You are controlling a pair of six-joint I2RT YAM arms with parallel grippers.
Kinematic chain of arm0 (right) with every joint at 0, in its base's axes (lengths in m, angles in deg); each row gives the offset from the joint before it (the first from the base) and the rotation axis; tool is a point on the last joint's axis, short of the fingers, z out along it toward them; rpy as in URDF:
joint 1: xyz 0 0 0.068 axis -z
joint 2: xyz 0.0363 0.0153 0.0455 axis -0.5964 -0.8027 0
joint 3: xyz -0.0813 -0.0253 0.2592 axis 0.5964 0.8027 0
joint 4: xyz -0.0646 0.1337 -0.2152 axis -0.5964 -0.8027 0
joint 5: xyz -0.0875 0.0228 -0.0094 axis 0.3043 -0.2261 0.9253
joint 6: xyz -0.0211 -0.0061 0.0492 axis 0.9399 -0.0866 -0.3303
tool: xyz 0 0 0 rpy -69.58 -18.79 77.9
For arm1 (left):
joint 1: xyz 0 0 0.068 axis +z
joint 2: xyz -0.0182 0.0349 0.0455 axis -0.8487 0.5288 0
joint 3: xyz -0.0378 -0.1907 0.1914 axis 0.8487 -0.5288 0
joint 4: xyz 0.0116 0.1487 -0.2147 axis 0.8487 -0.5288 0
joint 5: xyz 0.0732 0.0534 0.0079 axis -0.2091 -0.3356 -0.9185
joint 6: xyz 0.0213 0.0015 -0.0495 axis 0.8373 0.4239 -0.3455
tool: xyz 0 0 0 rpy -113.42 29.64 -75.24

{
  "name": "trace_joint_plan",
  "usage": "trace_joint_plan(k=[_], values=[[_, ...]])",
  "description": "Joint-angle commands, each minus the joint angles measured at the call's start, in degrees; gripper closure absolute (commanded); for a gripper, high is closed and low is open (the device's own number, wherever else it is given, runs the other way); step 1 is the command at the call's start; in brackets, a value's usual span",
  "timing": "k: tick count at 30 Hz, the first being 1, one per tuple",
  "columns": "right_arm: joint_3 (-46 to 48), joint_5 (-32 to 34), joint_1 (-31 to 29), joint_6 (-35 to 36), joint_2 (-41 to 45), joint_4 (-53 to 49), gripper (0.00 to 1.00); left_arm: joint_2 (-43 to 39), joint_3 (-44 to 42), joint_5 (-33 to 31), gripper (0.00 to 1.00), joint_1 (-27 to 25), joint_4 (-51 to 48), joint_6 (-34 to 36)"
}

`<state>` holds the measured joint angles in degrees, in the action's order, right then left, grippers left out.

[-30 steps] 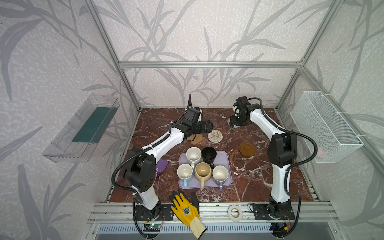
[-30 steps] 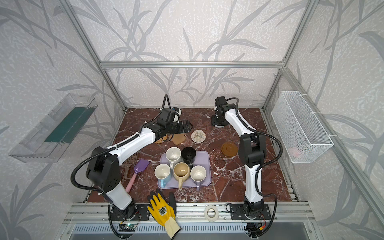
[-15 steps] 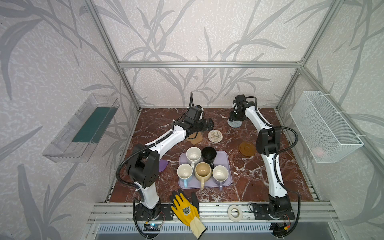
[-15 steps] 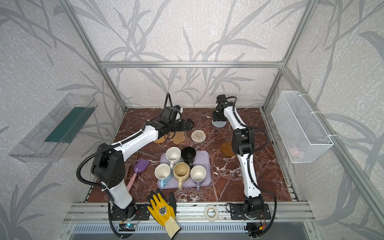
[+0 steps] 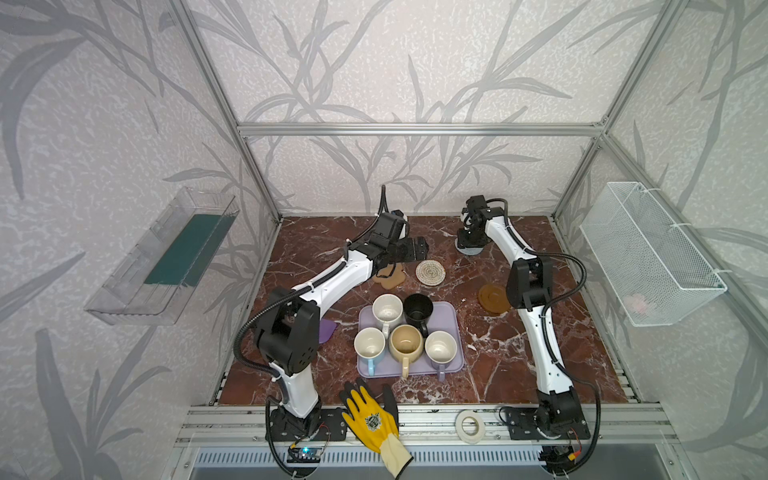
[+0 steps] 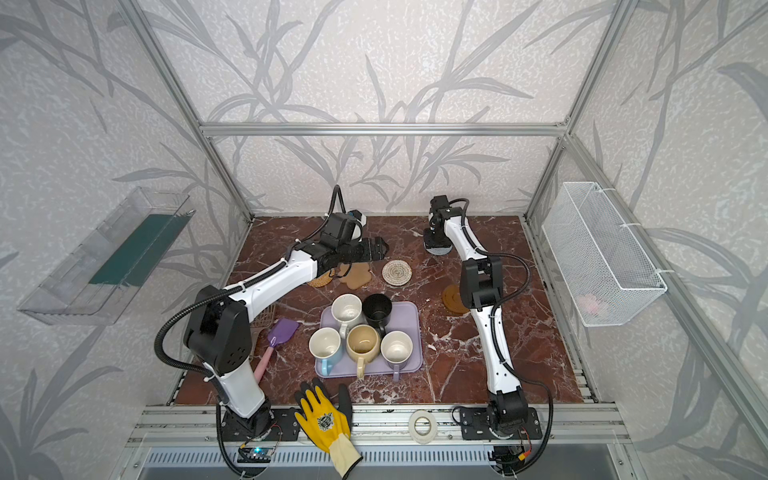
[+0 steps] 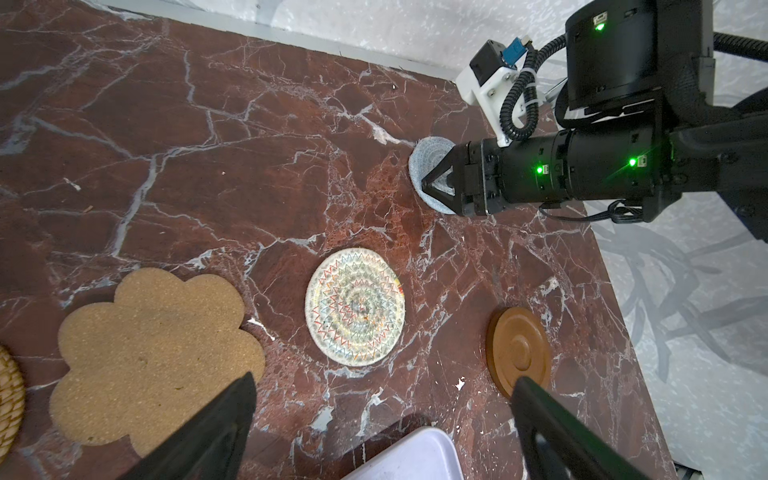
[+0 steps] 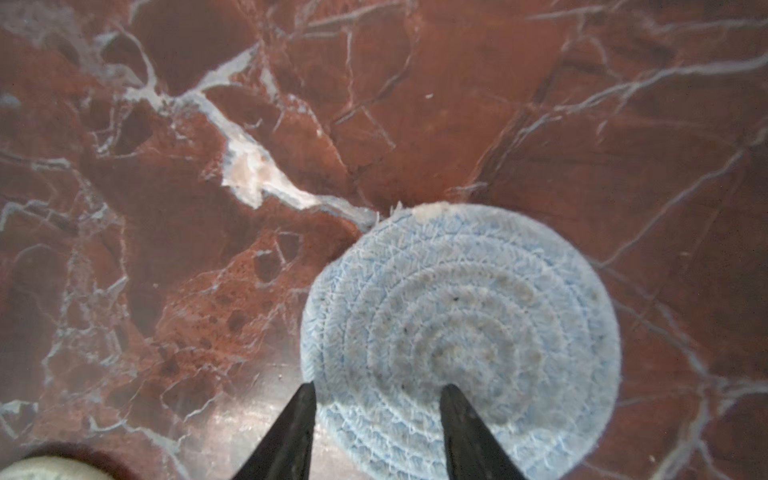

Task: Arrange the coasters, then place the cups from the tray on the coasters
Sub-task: 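Push the blue-grey woven coaster toward the zigzag coaster with the right gripper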

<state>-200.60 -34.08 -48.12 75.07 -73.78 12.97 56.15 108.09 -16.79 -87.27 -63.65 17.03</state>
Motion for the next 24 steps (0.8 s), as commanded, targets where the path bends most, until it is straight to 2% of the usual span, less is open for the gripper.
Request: trace_joint_plan(k=[1,7,13,17,24], values=[[-2.18,0.34,0.26,0.11,-2.24,-5.02,0.53,0.65,1.27,-0.14,0.02,-0.21,0.59,-0.63],[1.21,-2.9,-0.1,-0.06,-0.25,-10.35,0.57,0.53,1.41,0.08,0.02,-0.2,-0.31,-0.5],[17.65,-4.82,-1.89,-0.22,8.86,-5.24,0.58,1.19,2.99,-2.08,0.02,-0.33,-5.02,1.14],[25.03,-4.73,-3.49,-0.13,13.48,-2.65,0.58,1.02,2.75,-1.65,0.02,-0.32,-5.48,1.13],[29.13,-6.06,-4.79,-0.51,15.87,-1.23,0.58,-0.42,1.3,-0.31,0.02,-0.44,-3.82,0.19]])
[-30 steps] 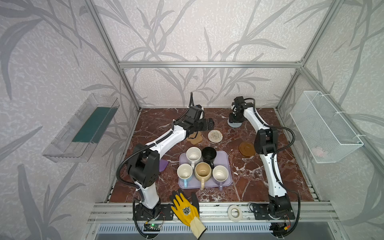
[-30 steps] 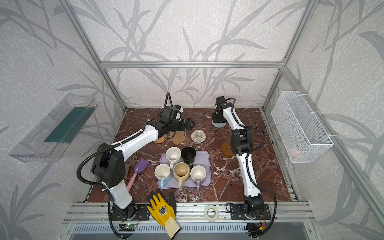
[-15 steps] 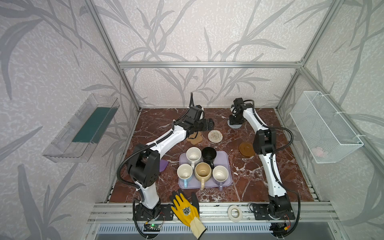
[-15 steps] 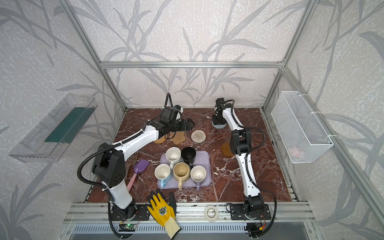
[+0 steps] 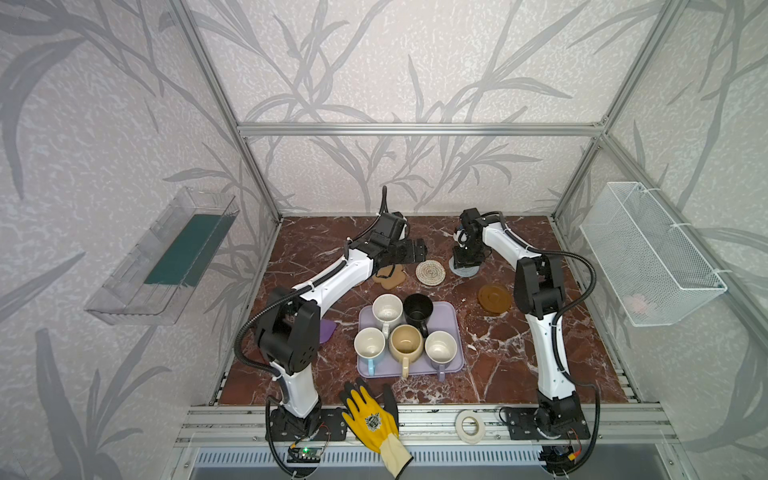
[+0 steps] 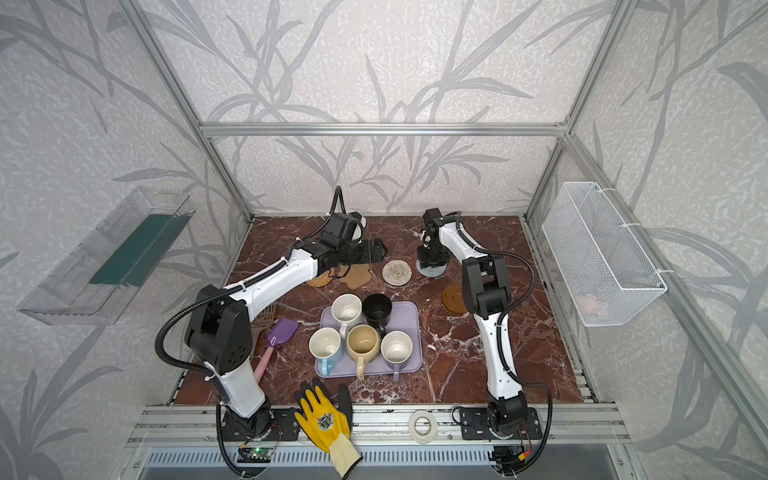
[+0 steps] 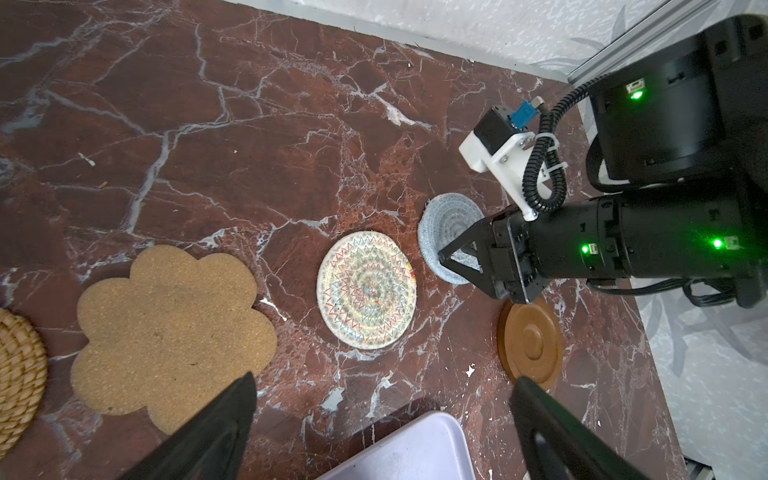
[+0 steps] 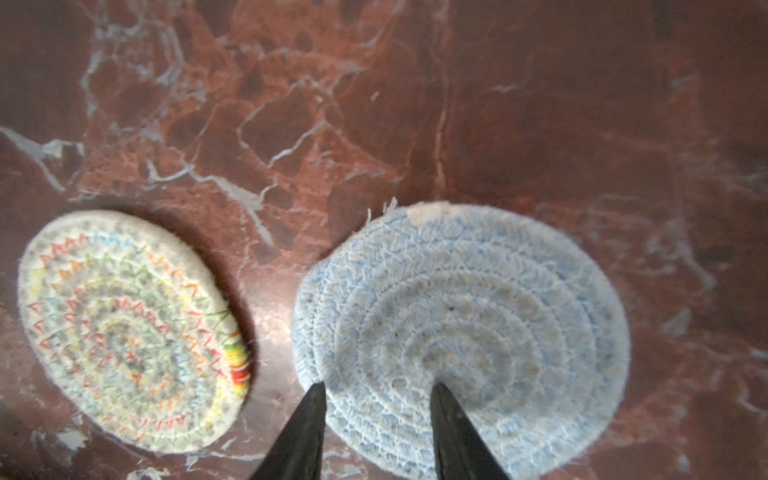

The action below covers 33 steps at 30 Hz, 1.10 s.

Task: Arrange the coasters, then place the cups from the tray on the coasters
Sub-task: 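Push the blue-grey woven coaster toward the zigzag coaster with the right gripper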

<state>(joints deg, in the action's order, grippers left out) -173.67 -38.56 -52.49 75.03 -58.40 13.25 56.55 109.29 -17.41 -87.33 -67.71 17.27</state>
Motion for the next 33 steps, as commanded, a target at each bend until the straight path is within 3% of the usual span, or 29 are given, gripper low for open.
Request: trace_joint_plan(k=[1,6,10,23,27,33], values=[[3.18,-0.57,-0.71,-0.42,1.21,-1.25,0.58,-0.99,-0.01,0.32,0.02,-0.43,0.34,-0.14],[7.12,1.41,-0.91,-1.33,3.94,0.34,0.58,-1.58,-0.48,0.5,0.02,-0.58,0.55,-0.31],[8.48,-1.76,-1.15,-1.31,5.34,1.79,0.58,-2.18,-0.82,0.4,0.02,-0.64,0.78,-0.51],[5.32,0.81,-1.52,-0.36,8.1,2.22,0.51,-4.07,-2.45,2.24,0.02,-0.98,3.74,-0.62],[-0.59,1.68,-1.55,0.91,7.56,-2.73,0.49,-5.65,-4.28,8.67,0.02,-1.21,8.65,0.7],[8.9,0.64,-1.51,-0.99,15.83,3.01,0.45,-5.53,-5.93,21.15,0.02,-1.22,17.2,-2.61]])
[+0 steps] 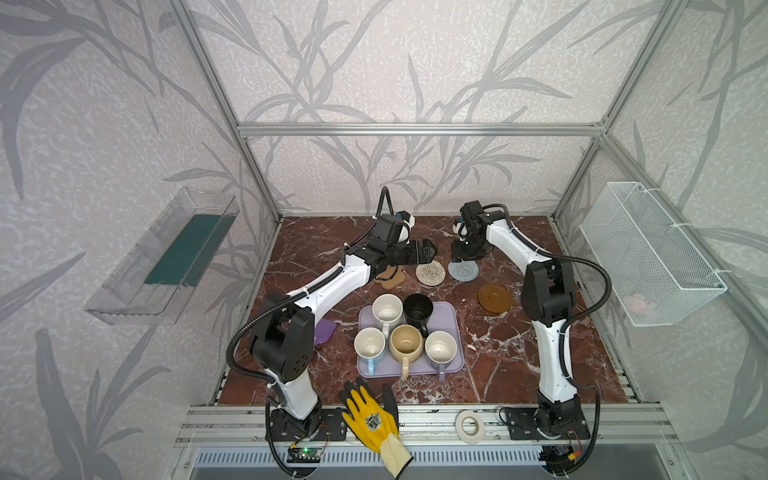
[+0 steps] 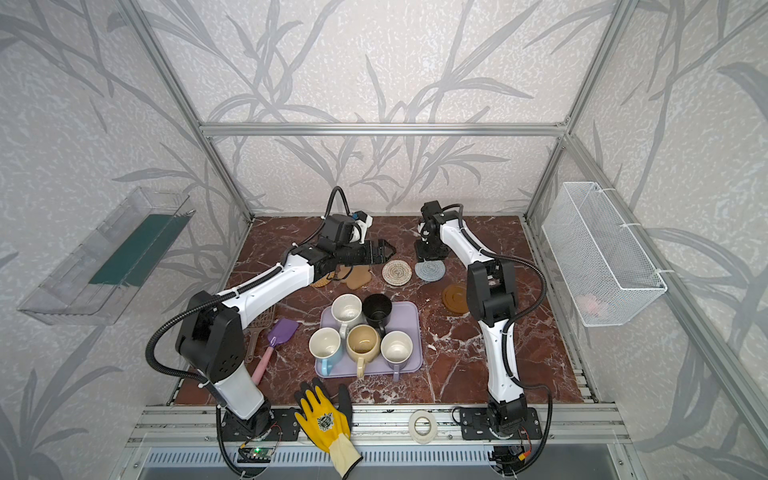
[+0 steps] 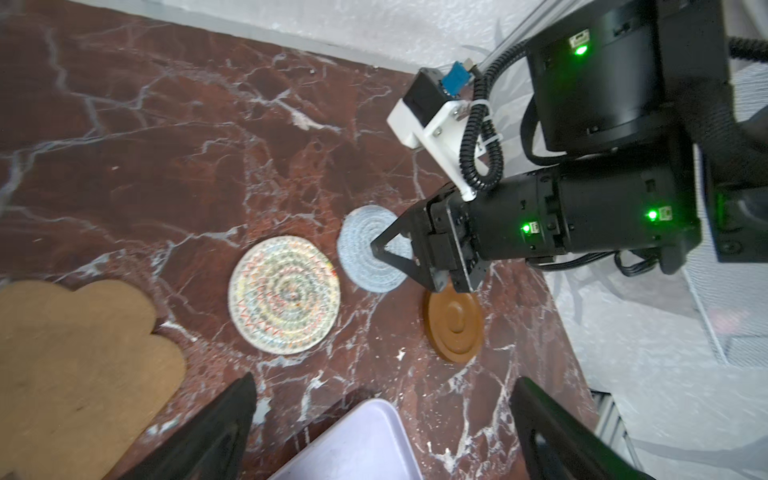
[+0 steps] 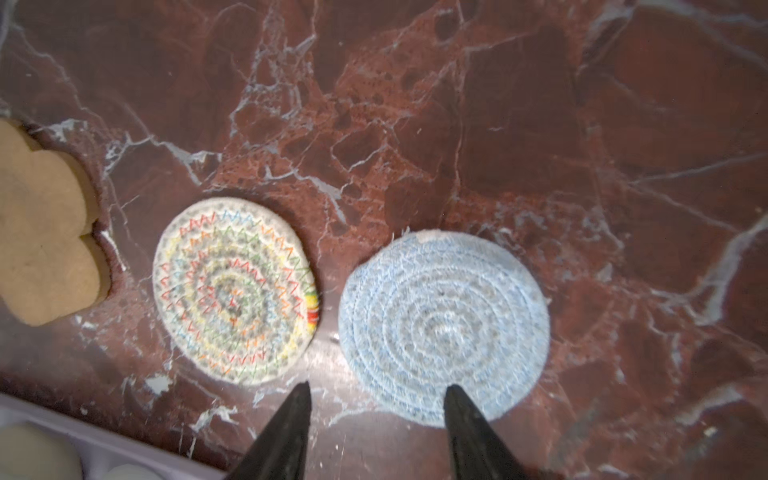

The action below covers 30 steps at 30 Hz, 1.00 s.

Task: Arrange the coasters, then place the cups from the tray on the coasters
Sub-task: 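Push the blue-grey woven coaster toward the zigzag coaster with the right gripper, then slide the brown wooden coaster toward the blue-grey coaster with the right gripper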

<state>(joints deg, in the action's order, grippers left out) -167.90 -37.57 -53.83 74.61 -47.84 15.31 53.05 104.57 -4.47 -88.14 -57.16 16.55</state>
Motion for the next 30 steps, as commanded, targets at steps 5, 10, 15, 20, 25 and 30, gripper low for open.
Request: trace_joint_plan(k=[5,10,15,20,25,30], values=[[13.56,0.22,-0.1,-1.3,14.52,4.73,0.34,-2.86,-1.09,9.78,0.02,-1.11,6.87,-1.38],[22.69,3.37,0.42,-2.89,21.84,4.66,0.05,-3.74,1.57,4.65,0.02,-2.9,-2.11,4.61],[34.15,5.53,1.33,-3.38,28.32,6.23,0.01,-3.79,1.59,6.9,0.02,-4.28,-2.12,7.22],[41.15,7.44,3.97,-4.15,31.04,8.53,0.06,-2.93,3.99,7.67,0.02,-7.15,-6.3,13.32],[43.94,8.84,8.59,-4.56,30.27,9.39,0.15,-0.68,6.63,7.17,0.02,-8.5,-9.2,15.56],[43.87,11.84,9.96,-4.41,26.66,10.09,0.22,0.11,7.09,5.59,0.02,-9.05,-9.15,16.55]])
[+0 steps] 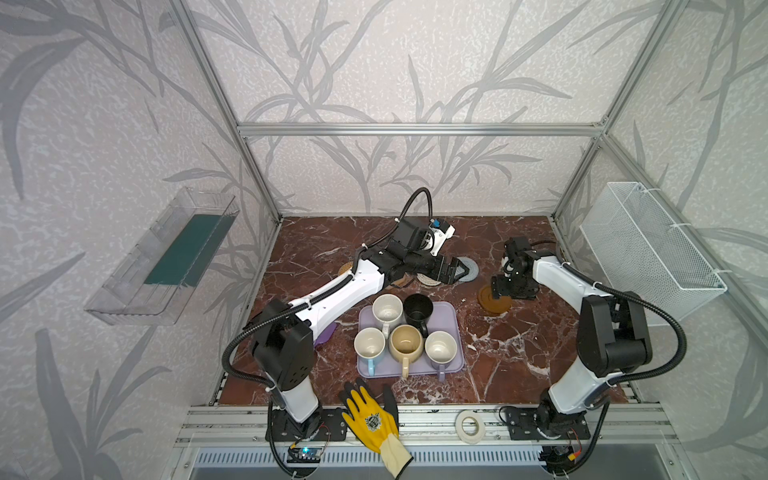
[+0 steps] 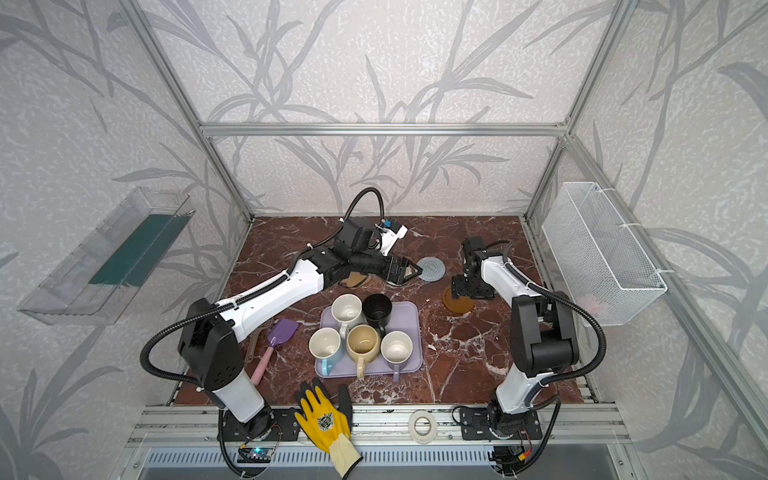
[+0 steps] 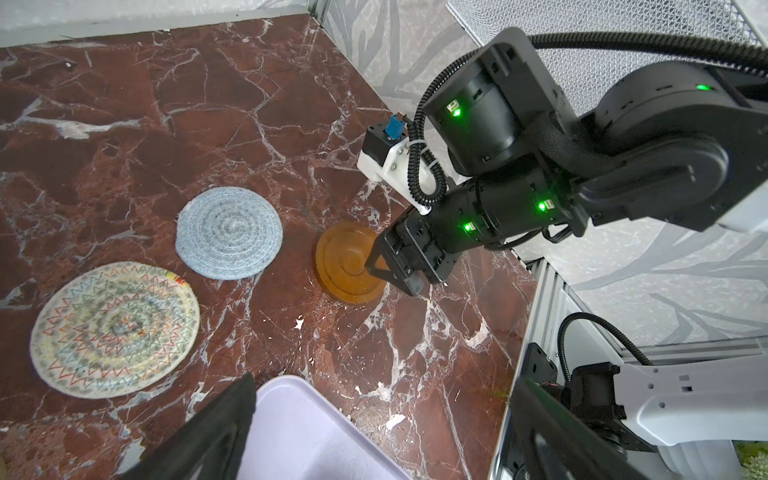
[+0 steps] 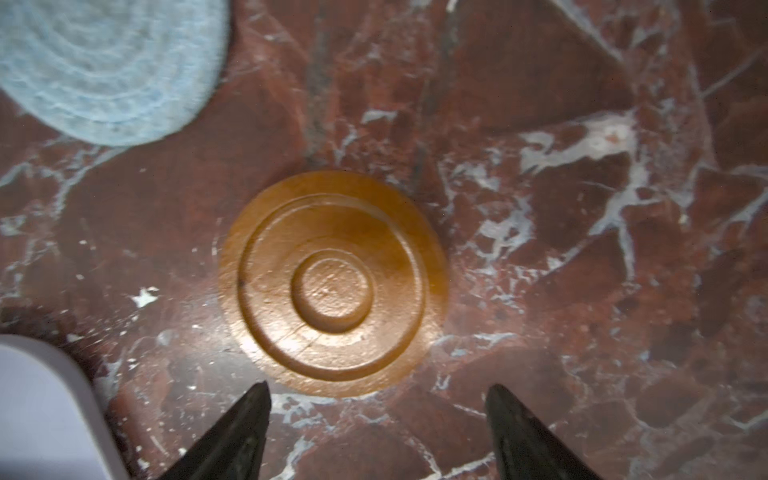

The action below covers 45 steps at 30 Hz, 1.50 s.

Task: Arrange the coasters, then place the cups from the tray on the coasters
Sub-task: 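Slide the brown wooden coaster toward the blue-grey coaster with the right gripper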

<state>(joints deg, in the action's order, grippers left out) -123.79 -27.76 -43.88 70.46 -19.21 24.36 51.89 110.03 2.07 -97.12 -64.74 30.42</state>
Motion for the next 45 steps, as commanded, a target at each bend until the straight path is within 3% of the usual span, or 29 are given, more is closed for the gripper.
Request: trace_joint_plan(k=[1,8,29,45], values=[[-0.59,1.56,0.27,-0.39,-2.73,1.13,0.24,1.51,1.85,-1.1,0.02,-0.09,-1.74,2.8],[-2.78,2.01,0.5,-1.32,-6.57,2.3,0.35,2.19,1.77,-2.53,0.02,-0.2,-1.48,3.52],[-3.67,1.96,4.42,-1.35,-12.85,3.54,0.52,0.36,0.7,-4.63,0.02,-0.07,-1.41,3.36],[-18.76,3.1,7.27,-0.38,-22.77,-1.02,0.57,1.23,0.84,-6.29,0.02,-0.08,0.22,1.39]])
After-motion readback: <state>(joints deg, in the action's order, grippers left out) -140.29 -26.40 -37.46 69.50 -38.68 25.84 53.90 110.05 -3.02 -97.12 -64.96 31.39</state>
